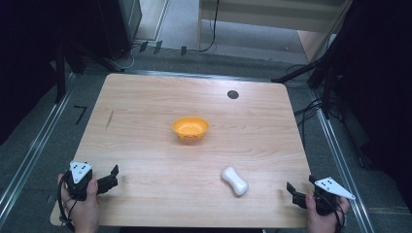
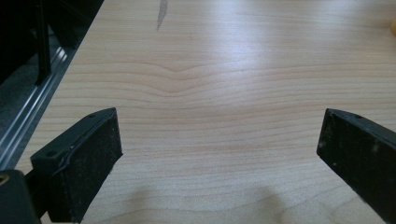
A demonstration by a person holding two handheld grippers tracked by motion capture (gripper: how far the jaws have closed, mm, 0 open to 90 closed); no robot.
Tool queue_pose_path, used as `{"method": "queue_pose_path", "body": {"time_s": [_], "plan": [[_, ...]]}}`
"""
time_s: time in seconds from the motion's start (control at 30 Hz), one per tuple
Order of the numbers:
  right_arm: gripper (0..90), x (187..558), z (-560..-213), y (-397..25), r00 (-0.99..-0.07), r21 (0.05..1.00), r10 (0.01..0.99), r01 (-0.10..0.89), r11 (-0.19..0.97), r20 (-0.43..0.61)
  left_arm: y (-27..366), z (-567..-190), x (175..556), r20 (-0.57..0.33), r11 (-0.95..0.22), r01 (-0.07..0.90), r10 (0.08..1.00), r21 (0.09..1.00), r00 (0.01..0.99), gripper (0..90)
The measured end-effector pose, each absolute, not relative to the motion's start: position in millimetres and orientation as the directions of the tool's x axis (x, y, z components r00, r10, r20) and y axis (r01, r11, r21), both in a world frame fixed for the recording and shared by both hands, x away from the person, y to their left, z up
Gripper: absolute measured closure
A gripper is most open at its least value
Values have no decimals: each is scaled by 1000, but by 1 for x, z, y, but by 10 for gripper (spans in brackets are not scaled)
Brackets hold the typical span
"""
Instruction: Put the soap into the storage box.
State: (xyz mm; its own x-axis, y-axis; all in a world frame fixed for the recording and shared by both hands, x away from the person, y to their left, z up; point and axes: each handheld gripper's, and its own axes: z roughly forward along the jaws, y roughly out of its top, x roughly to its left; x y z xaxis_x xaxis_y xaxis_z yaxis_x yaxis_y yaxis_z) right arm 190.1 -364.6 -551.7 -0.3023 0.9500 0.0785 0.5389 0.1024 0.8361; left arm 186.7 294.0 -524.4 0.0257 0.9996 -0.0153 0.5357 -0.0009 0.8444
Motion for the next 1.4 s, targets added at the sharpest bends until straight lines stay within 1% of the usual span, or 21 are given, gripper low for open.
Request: {"method": "queue_pose_path", "body": {"time_s": [0.1,0.27,0.33,0.4,0.43,0.47,0.53,0.6,0.7,0.77,0.8,1.0,1.4], "plan": [[83,190,-552,-364,-299,834,951,541,105,74,294,-524,186,-21,2,531,999,848,29,3],[83,193,-551,-367,-314,828,944,553,93,104,293,-524,186,-17,-3,528,999,849,32,3],[84,195,-549,-366,-338,812,935,572,114,106,293,-524,185,-12,-6,526,999,850,32,3],[84,197,-546,-363,-362,797,929,581,163,74,292,-524,185,-11,-7,524,999,851,30,3],[84,197,-546,-363,-362,797,929,581,163,74,292,-524,185,-11,-8,522,999,853,32,3],[84,199,-541,-359,-385,776,922,596,209,48,292,-524,185,-9,-11,521,999,853,36,3],[84,202,-537,-354,-396,753,918,612,242,27,292,-524,185,-10,-8,520,999,854,32,2],[84,203,-536,-352,-400,743,916,619,252,22,292,-524,184,-9,-8,518,999,855,30,3],[84,209,-533,-342,-430,700,903,648,299,13,292,-524,184,-8,-7,519,1000,855,27,3],[84,211,-533,-339,-441,693,897,650,311,11,292,-524,185,-8,-7,519,1000,855,26,3],[84,213,-531,-336,-460,682,888,651,333,6,291,-524,185,-7,-7,519,1000,854,25,3],[84,216,-527,-328,-482,657,876,663,358,10,291,-524,185,1,-20,524,999,851,37,3],[85,223,-516,-310,-536,605,844,667,434,-15,291,-524,185,1,-21,527,999,850,38,3]]}}
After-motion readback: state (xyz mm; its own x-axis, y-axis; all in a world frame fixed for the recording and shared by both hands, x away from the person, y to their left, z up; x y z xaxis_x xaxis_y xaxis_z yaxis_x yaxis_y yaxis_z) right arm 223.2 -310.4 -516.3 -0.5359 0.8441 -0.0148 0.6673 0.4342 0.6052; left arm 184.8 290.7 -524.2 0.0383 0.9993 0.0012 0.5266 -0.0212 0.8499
